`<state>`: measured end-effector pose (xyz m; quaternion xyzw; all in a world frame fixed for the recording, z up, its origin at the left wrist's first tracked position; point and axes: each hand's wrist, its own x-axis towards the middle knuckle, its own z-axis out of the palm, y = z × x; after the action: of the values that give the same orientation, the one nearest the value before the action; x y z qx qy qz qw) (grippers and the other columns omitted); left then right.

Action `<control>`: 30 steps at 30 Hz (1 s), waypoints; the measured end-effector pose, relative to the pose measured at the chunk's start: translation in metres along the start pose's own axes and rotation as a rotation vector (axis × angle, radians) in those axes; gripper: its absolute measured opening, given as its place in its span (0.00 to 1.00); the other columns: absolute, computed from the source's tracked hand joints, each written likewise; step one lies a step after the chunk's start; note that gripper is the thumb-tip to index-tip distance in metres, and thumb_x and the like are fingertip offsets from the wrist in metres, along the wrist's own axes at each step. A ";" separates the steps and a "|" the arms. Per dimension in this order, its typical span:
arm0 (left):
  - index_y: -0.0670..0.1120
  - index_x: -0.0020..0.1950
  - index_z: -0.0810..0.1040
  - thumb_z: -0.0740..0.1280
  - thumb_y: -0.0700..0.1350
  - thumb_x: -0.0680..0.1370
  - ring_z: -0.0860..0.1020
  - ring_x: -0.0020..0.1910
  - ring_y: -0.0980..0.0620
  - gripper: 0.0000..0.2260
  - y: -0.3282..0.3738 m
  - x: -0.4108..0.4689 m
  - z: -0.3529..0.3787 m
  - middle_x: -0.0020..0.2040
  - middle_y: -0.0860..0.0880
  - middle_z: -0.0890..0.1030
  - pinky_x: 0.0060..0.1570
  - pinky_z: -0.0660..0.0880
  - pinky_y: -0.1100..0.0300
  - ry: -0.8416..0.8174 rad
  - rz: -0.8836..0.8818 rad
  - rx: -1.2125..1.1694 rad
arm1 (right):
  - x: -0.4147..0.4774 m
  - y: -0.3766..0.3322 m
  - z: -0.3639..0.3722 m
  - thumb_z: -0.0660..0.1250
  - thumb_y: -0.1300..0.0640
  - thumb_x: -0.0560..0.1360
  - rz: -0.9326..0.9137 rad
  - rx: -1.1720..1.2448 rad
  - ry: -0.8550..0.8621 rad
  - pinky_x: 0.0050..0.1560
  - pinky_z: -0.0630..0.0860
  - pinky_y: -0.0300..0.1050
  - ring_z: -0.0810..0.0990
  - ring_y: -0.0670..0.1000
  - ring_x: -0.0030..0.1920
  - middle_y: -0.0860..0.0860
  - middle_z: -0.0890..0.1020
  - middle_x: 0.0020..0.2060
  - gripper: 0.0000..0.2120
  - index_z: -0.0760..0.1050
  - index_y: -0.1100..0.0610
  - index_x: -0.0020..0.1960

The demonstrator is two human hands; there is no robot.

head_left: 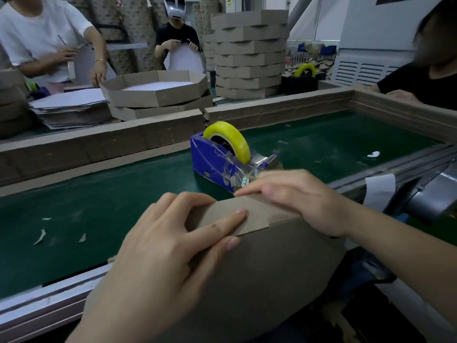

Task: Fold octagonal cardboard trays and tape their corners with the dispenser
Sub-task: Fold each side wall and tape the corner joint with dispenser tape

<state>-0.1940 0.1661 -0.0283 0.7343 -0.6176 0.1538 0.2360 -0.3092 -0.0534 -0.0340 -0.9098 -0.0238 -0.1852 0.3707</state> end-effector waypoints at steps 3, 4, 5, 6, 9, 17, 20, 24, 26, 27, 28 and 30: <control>0.58 0.64 0.79 0.58 0.56 0.79 0.76 0.49 0.47 0.17 -0.001 0.000 0.000 0.55 0.49 0.78 0.42 0.76 0.51 0.011 -0.007 -0.001 | 0.024 0.019 -0.019 0.56 0.51 0.81 0.126 0.006 0.344 0.48 0.70 0.35 0.75 0.38 0.43 0.41 0.76 0.42 0.14 0.80 0.47 0.50; 0.58 0.64 0.79 0.58 0.56 0.79 0.76 0.49 0.47 0.17 0.000 0.000 0.000 0.55 0.49 0.78 0.42 0.75 0.51 0.012 -0.010 0.001 | 0.034 0.026 -0.027 0.58 0.51 0.81 0.228 -0.044 0.442 0.49 0.69 0.37 0.73 0.38 0.42 0.41 0.75 0.44 0.12 0.79 0.45 0.47; 0.58 0.64 0.79 0.58 0.56 0.79 0.76 0.49 0.47 0.17 0.000 -0.001 0.001 0.55 0.50 0.78 0.42 0.75 0.51 0.013 -0.012 0.001 | 0.043 0.033 -0.034 0.60 0.50 0.81 0.352 -0.103 0.452 0.51 0.66 0.40 0.72 0.38 0.43 0.42 0.74 0.47 0.10 0.79 0.43 0.45; 0.58 0.64 0.79 0.58 0.56 0.79 0.76 0.49 0.48 0.17 0.001 -0.001 0.001 0.55 0.50 0.78 0.41 0.75 0.51 0.014 -0.015 -0.003 | 0.051 0.040 -0.038 0.61 0.49 0.80 0.467 -0.121 0.390 0.51 0.65 0.42 0.70 0.38 0.43 0.43 0.73 0.50 0.10 0.79 0.43 0.43; 0.57 0.63 0.79 0.58 0.56 0.79 0.77 0.50 0.48 0.17 0.001 -0.002 0.001 0.55 0.51 0.78 0.41 0.76 0.51 0.024 -0.024 -0.024 | 0.061 0.049 -0.035 0.65 0.44 0.77 0.653 0.022 0.179 0.47 0.66 0.44 0.69 0.40 0.44 0.40 0.76 0.48 0.11 0.83 0.46 0.41; 0.57 0.63 0.80 0.58 0.56 0.79 0.77 0.49 0.47 0.17 -0.002 -0.004 0.001 0.55 0.51 0.78 0.41 0.76 0.50 0.039 -0.031 -0.022 | 0.062 0.039 -0.045 0.72 0.53 0.72 0.781 0.488 0.322 0.35 0.69 0.38 0.65 0.44 0.31 0.49 0.75 0.44 0.06 0.82 0.54 0.38; 0.57 0.63 0.80 0.58 0.56 0.79 0.77 0.48 0.47 0.17 -0.002 -0.004 0.000 0.54 0.50 0.79 0.40 0.75 0.51 0.045 -0.024 -0.021 | 0.061 0.036 -0.042 0.72 0.55 0.72 0.830 0.566 0.351 0.39 0.78 0.44 0.66 0.44 0.32 0.51 0.70 0.46 0.06 0.80 0.56 0.39; 0.57 0.62 0.80 0.59 0.56 0.78 0.77 0.47 0.46 0.17 -0.002 -0.004 0.000 0.54 0.50 0.79 0.39 0.76 0.50 0.050 -0.032 -0.026 | 0.059 0.036 -0.034 0.69 0.58 0.74 0.786 0.660 0.431 0.40 0.76 0.46 0.65 0.44 0.31 0.50 0.70 0.41 0.07 0.78 0.57 0.38; 0.57 0.62 0.80 0.59 0.56 0.78 0.77 0.48 0.46 0.16 -0.003 -0.004 0.000 0.54 0.50 0.79 0.39 0.76 0.49 0.053 -0.034 -0.032 | 0.056 0.039 -0.030 0.68 0.59 0.75 0.728 0.706 0.479 0.41 0.75 0.46 0.66 0.44 0.32 0.50 0.71 0.40 0.10 0.77 0.56 0.35; 0.57 0.62 0.80 0.59 0.56 0.78 0.77 0.48 0.46 0.16 -0.003 -0.004 0.000 0.54 0.51 0.79 0.39 0.76 0.49 0.054 -0.034 -0.034 | 0.054 0.041 -0.029 0.68 0.59 0.75 0.694 0.730 0.499 0.41 0.74 0.46 0.66 0.44 0.31 0.49 0.72 0.39 0.11 0.77 0.55 0.33; 0.57 0.62 0.80 0.59 0.56 0.78 0.77 0.48 0.46 0.16 -0.002 -0.004 0.000 0.54 0.51 0.79 0.40 0.76 0.49 0.055 -0.035 -0.035 | 0.052 0.042 -0.028 0.68 0.59 0.75 0.664 0.759 0.514 0.40 0.74 0.46 0.66 0.43 0.31 0.48 0.73 0.38 0.13 0.77 0.54 0.32; 0.57 0.62 0.81 0.59 0.56 0.78 0.77 0.48 0.46 0.16 -0.002 -0.004 0.000 0.54 0.51 0.79 0.40 0.76 0.49 0.055 -0.037 -0.037 | 0.048 0.045 -0.026 0.66 0.60 0.76 0.621 0.820 0.530 0.41 0.73 0.47 0.67 0.42 0.28 0.48 0.74 0.35 0.13 0.76 0.54 0.32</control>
<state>-0.1927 0.1695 -0.0307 0.7367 -0.5997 0.1582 0.2694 -0.2651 -0.1084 -0.0301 -0.5786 0.2682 -0.2649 0.7232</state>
